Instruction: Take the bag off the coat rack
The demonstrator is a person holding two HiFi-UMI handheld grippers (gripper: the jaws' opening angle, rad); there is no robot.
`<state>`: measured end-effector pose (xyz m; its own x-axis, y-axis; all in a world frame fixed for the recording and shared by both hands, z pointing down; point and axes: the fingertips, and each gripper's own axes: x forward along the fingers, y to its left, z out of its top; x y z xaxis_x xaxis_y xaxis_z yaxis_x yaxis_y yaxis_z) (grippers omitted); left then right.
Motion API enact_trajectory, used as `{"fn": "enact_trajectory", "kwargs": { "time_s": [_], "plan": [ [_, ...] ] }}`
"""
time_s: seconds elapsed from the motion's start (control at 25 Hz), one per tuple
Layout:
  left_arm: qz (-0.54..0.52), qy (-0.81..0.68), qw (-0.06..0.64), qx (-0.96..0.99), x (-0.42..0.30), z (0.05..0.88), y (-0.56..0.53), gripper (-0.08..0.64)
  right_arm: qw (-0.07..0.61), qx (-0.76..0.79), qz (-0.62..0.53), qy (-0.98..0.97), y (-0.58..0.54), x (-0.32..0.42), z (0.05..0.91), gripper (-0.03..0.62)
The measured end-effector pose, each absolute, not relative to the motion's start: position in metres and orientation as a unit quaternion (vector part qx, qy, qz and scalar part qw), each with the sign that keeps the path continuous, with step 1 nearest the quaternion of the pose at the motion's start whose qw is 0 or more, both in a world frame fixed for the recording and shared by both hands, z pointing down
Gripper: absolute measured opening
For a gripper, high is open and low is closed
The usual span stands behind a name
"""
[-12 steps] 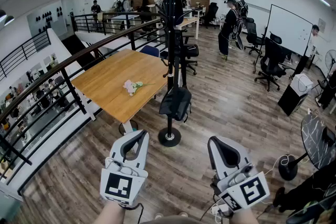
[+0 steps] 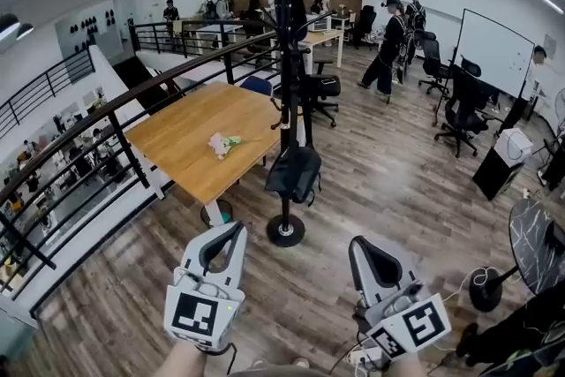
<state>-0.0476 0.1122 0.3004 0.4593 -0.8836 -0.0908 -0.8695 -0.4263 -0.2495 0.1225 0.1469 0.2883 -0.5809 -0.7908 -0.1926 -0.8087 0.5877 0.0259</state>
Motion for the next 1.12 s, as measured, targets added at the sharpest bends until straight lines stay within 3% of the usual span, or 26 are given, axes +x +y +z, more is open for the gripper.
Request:
{"fn": "enact_trajectory", "kwargs": {
  "time_s": [0.12, 0.2, 0.24, 0.48, 1.12],
  "plan": [
    [-0.036, 0.523, 0.149, -0.838, -0.041, 0.304, 0.115, 0.015, 0.09, -0.453, 0.054, 0.885, 0.149, 0.133, 0.293, 0.034],
    [-0.048, 0.526, 0.167, -0.833, -0.04, 0.303, 0.113, 0.014, 0.092, -0.464, 0.053, 0.88, 0.148, 0.14, 0.293, 0.22],
    [-0.05, 0.527, 0.168, -0.832, -0.04, 0.302, 0.111, 0.015, 0.094, -0.467, 0.051, 0.878, 0.147, 0.142, 0.293, 0.229],
    [-0.051, 0.531, 0.134, -0.835, -0.046, 0.315, 0.102, 0.015, 0.093, -0.466, 0.036, 0.879, 0.14, 0.148, 0.303, 0.229],
    [-0.057, 0.519, 0.138, -0.842, -0.071, 0.321, -0.024, 0.015, 0.056, -0.482, 0.024, 0.874, 0.019, 0.124, 0.314, 0.229]
  ]
}}
